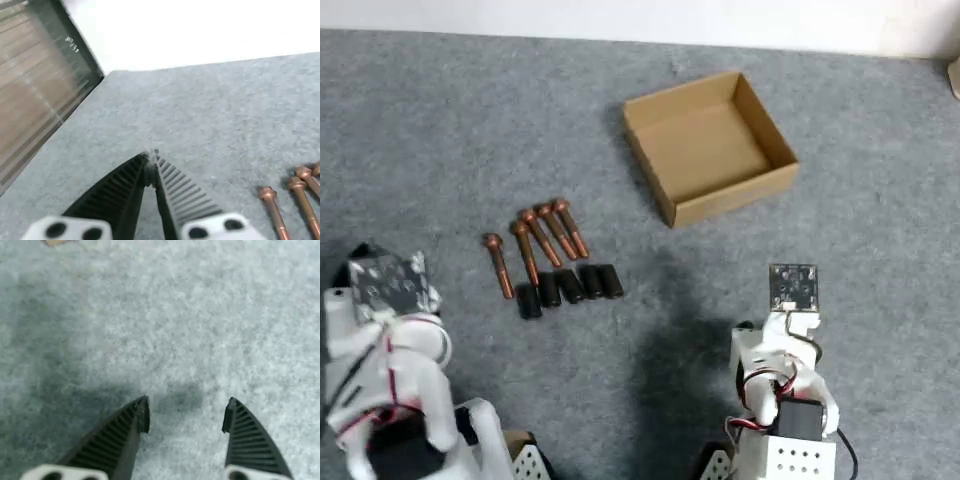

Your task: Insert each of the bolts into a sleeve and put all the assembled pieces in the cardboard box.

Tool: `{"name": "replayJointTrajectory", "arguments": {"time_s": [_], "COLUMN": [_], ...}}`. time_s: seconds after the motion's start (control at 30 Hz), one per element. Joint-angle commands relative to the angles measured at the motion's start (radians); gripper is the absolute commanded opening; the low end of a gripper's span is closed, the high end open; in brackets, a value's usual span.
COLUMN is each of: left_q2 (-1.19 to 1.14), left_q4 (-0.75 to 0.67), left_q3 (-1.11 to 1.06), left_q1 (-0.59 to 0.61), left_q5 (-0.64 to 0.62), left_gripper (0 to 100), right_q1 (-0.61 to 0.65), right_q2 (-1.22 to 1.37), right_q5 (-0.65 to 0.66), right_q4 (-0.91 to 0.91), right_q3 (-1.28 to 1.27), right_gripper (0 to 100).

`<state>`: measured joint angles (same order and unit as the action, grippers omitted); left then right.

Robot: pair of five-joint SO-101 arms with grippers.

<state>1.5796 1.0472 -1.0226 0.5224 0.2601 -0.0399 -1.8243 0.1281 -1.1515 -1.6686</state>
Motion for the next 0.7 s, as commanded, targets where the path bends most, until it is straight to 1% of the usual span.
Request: {"name": "replayJointTrajectory", "arguments": {"time_s": [0.0, 0.17, 0.27, 0.33, 0.4, 0.47, 0.67], "left_q2": [-0.375, -0.906, -1.164, -1.297, -1.389, -1.452, -1.477], "left_q4": [0.009, 0.163, 0.250, 0.278, 0.278, 0.273, 0.272], "left_q3": [0.200, 0.443, 0.549, 0.599, 0.638, 0.668, 0.677], "left_q1": [-0.016, -0.163, -0.249, -0.291, -0.320, -0.344, -0.420], "left_q5": [-0.068, -0.152, -0.226, -0.285, -0.353, -0.391, -0.397], "left_gripper": [1, 1, 1, 1, 1, 1, 1], "right_q1": [0.016, 0.012, 0.012, 0.012, 0.012, 0.012, 0.010], "right_q2": [-0.007, -0.007, -0.007, -0.007, -0.007, -0.007, -0.002], "right_q5": [-0.008, -0.006, -0.006, -0.006, -0.008, -0.005, -0.003], "right_q4": [0.030, 0.030, 0.031, 0.031, 0.031, 0.030, 0.024], "right_q3": [-0.111, -0.111, -0.111, -0.111, -0.111, -0.111, -0.111], "right_gripper": [22.8, 22.8, 22.8, 22.8, 22.8, 22.8, 22.8]}}
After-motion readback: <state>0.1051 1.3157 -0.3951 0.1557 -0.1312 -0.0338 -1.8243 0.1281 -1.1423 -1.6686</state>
